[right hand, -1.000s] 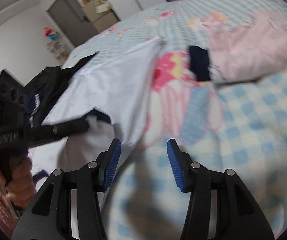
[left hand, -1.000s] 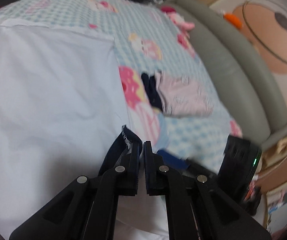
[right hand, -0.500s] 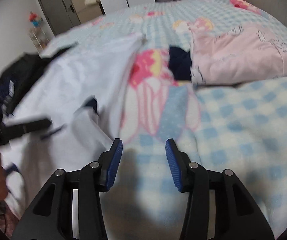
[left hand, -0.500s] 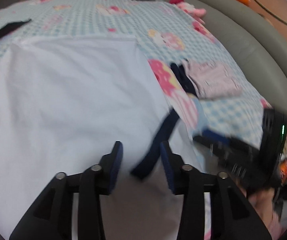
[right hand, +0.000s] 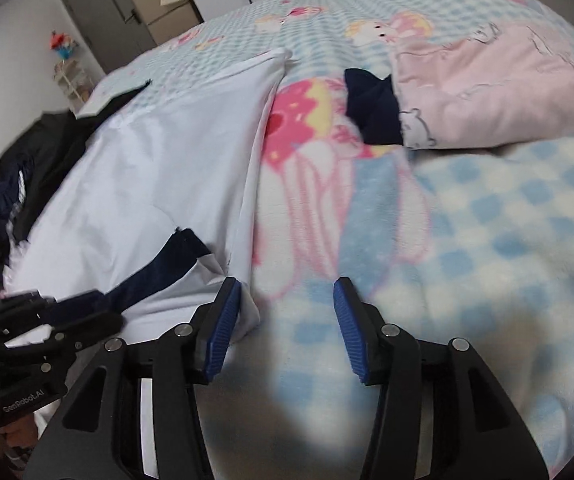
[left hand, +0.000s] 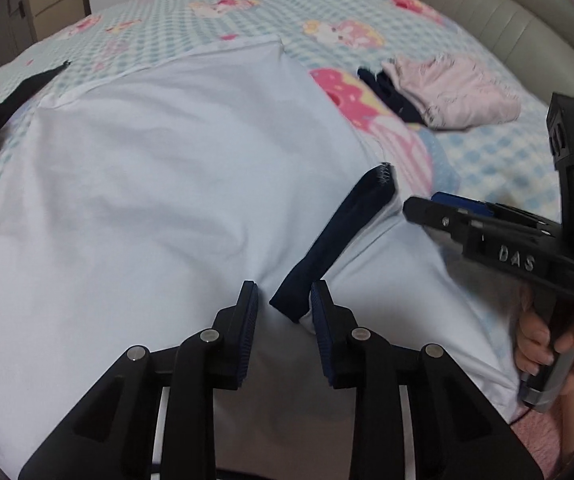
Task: Fold clothes
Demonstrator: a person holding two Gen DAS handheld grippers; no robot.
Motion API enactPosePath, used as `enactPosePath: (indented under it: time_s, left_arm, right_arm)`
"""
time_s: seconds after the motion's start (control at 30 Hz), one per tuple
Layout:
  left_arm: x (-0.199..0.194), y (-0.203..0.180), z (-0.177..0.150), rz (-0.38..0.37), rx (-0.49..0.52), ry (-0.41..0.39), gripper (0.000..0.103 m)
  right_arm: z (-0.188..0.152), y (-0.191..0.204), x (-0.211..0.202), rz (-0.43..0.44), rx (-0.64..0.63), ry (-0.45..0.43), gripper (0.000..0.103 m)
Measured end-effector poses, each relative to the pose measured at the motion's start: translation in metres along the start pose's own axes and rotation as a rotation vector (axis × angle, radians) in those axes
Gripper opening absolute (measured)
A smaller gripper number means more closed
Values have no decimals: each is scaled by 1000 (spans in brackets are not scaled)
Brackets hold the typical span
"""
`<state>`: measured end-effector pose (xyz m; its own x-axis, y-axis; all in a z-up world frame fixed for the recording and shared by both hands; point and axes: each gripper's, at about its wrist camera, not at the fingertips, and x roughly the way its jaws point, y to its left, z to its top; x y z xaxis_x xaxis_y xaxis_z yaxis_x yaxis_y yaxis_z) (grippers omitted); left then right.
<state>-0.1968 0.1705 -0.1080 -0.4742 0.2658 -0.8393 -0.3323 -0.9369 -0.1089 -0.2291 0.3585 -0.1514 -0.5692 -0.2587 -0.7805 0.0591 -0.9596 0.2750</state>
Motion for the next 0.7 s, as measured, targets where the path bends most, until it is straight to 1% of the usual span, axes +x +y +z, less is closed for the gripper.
enactPosePath:
  time_s: [0.03,0.07,0.13,0.17,0.2,0.23,0.3,0.37,0.43,0.47,0.57,0.6,0.63,0.7]
  left_arm:
    - [-7,-1,-2,-7,2,-26,30]
    - [-13,-1,-3,-13,4,-53,30]
    - [-13,-7,-6,-32,18,-55,30]
    - [-12,-10,-7,-42,25,-51,30]
    - [-10,-13,-8,-51,33,-47,30]
    - [-9,-16,-9,-61,41,-44,30]
    - [-2,-23,-12,-76,52,-21,30]
    - [10,-28,-17,-51,65,16,29]
    - [10,-33,-19,-30,80,19,29]
    - [6,-31,-18,-24,78,20,30]
    - [-12,-17,-19,-3,31,-4,31]
    - [-19,-12,-21,-6,15,-19,31]
    - [-26,-8,-23,-13,1,-37,31]
    - [-37,-3,-28,-51,-24,-64,32]
  right_arm:
    - [3,0,-7,-17,1,-44,45]
    - [5,1,-13,3,-3,-71,46]
    - [7,5,-20,109,-22,-96,47]
    - [9,7,-23,162,-31,-108,49]
    - [8,11,-21,182,-54,-94,50]
    - [4,17,-14,172,-87,-57,50]
    - [2,17,-1,134,-94,-21,50]
    - [2,13,12,90,-83,2,48]
    - [3,8,20,58,-60,16,48]
    - [3,2,17,53,-33,4,48]
    - [1,-18,-3,27,45,-47,41]
    - [-3,-24,-14,35,74,-62,41]
    - [-9,-30,-26,56,101,-71,43]
    - [-18,-29,-48,78,116,-83,55]
